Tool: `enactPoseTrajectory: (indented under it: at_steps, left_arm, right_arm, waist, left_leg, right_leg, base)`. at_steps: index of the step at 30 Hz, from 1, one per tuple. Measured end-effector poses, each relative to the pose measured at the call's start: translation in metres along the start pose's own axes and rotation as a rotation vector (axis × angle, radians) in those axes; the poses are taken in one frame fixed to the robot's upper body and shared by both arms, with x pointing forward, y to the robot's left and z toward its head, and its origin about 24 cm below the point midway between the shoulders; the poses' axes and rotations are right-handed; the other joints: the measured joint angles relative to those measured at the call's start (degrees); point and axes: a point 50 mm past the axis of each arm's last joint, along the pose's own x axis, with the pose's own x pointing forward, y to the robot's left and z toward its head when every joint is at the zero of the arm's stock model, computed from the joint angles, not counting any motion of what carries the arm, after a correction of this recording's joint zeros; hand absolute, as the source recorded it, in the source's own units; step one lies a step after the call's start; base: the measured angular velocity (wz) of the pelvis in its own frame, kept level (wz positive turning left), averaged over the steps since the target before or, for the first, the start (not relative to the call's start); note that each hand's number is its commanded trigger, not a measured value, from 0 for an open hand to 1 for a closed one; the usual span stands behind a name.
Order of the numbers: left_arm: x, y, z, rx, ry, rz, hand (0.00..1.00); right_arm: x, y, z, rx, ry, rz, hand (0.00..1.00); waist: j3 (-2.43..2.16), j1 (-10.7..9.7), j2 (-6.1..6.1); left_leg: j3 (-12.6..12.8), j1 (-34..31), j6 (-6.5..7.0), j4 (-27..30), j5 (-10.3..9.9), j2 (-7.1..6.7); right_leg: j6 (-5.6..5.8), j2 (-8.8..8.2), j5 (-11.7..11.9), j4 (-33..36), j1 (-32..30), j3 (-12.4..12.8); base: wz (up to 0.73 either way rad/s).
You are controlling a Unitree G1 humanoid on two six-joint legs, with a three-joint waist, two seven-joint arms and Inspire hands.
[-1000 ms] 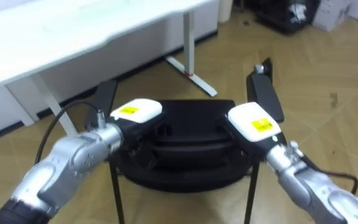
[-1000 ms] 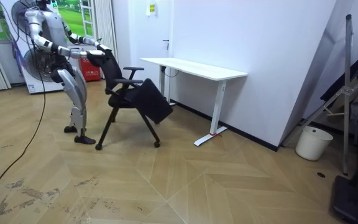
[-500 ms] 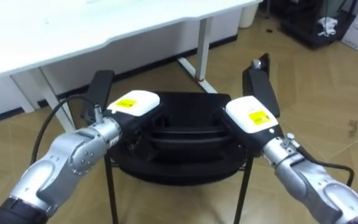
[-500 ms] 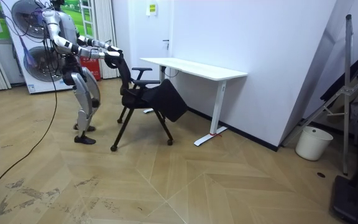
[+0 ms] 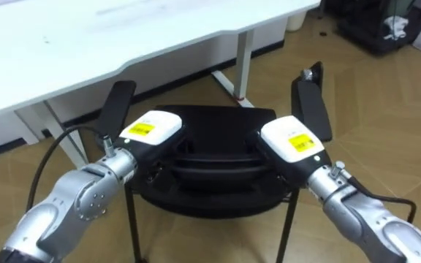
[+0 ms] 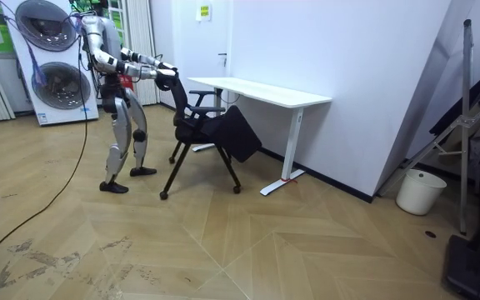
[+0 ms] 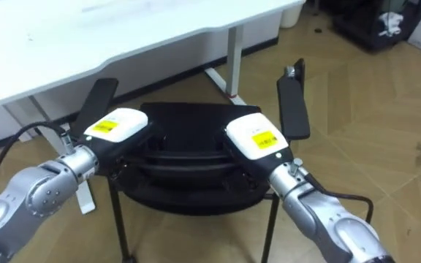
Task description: Push chair
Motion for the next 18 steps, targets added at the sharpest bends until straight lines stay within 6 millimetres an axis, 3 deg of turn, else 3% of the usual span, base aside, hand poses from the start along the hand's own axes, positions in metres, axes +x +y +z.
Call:
enactPoseTrajectory:
  at_steps: [5,6,10,13,14,15,16,18]
  left_arm:
    - [0.0016,0.0026,0.0015,0.001,-0.008,0.013,1.0]
    - [0.0019,0.0028,0.0019,-0.004,-0.009,0.015,1.0]
    - [0.0019,0.0039,0.0014,-0.013,-0.018,0.011,1.0]
    - [0.0034,0.0038,0.0033,-0.002,-0.022,0.014,1.0]
    - [0.0029,0.0038,0.0027,0.002,-0.024,0.01,1.0]
    - [0.0017,0.0052,0.0013,0.011,-0.027,0.016,1.0]
    - [0.0012,0.0052,0.0006,0.015,-0.026,0.018,1.0]
    - [-0.0008,0.0029,-0.0031,0.022,-0.02,0.008,1.0]
  right_arm:
    - [0.0,-0.0035,-0.0015,-0.02,-0.004,-0.009,1.0]
    - [0.0,-0.0045,-0.0019,-0.024,-0.006,-0.01,1.0]
    - [-0.0007,-0.0039,-0.0026,-0.016,-0.007,-0.007,1.0]
    - [-0.0022,-0.0017,-0.004,-0.007,0.002,-0.006,1.0]
    - [-0.0027,0.0002,-0.0029,-0.002,0.003,-0.004,1.0]
    - [-0.0021,-0.0001,-0.0015,-0.003,0.0,-0.011,1.0]
    - [-0.0019,0.0,-0.0008,-0.004,-0.003,-0.011,1.0]
    - [-0.0022,0.0032,0.0033,-0.004,-0.013,-0.003,1.0]
  waist:
    - [0.53,-0.28,-0.4]
    - [0.59,-0.37,-0.42]
    - [0.84,-0.08,-0.26]
    - [1.47,-0.31,0.73]
    - [1.74,-0.4,1.61]
    - [1.82,-0.1,1.79]
    - [1.81,-0.02,1.79]
    - [1.85,-0.45,1.98]
  left_leg:
    - [0.73,1.62,1.01,-0.22,-2.0,-1.89]
    - [0.92,1.88,1.36,0.16,-2.79,-2.43]
    - [1.17,3.06,2.02,1.77,-5.37,-2.33]
    - [-0.81,5.19,2.33,1.25,-6.67,-1.45]
    - [-1.62,5.86,2.76,0.75,-7.52,-0.78]
    - [-1.87,6.3,2.67,-0.01,-7.72,-0.38]
    - [-2.04,6.79,2.63,-0.53,-7.73,-0.27]
    - [-4.04,9.41,1.91,-2.61,-7.97,-0.21]
  right_leg:
    - [0.83,-4.54,-0.23,13.94,-4.56,0.64]
    - [1.75,-5.5,0.33,17.54,-5.9,1.72]
    - [2.1,-6.42,2.79,21.48,-6.46,1.66]
    - [2.03,-5.09,8.23,24.39,-7.55,2.87]
    - [2.31,-3.64,8.07,26.41,-9.81,5.15]
    - [2.12,-1.87,5.38,25.7,-12.94,6.97]
    - [1.74,-1.05,4.45,24.81,-14.28,7.46]
    - [0.95,2.24,3.9,15.73,-18.79,10.13]
  base:
    - [0.03]
    - [0.0]
    - [-0.04]
    - [0.12]
    - [0.03]
    - [0.06]
    - [0.14]
    - [0.42]
